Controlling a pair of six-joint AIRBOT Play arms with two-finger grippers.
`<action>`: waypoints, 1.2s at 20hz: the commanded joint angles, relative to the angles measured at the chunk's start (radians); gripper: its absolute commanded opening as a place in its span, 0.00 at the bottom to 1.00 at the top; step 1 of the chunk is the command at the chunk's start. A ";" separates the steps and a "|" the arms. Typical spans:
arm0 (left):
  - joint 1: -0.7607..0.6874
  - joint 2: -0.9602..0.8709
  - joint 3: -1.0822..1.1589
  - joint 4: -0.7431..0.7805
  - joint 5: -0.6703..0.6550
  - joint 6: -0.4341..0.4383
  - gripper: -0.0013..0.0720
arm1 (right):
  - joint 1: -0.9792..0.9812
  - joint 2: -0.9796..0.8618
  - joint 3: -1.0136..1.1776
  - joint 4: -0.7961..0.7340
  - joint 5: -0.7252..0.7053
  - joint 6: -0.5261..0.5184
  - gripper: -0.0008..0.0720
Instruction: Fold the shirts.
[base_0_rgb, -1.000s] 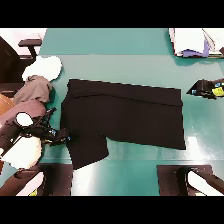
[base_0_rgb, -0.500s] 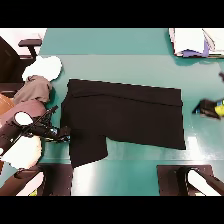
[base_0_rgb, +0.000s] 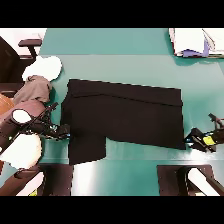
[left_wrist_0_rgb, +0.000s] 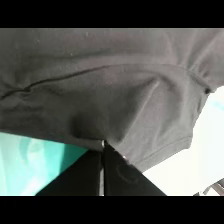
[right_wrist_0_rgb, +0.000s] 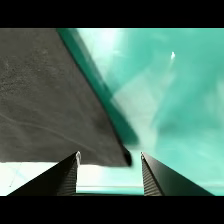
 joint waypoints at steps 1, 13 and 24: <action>0.001 0.001 0.002 0.002 0.008 0.006 0.04 | 0.082 -0.066 -0.030 0.037 -0.043 -0.001 0.58; 0.001 0.381 0.027 0.103 -0.406 -0.130 0.04 | 0.296 0.122 0.171 -0.186 0.220 0.005 0.04; 0.001 0.081 0.295 0.118 0.066 0.015 0.04 | 0.298 -0.107 0.536 -0.095 0.079 0.024 0.04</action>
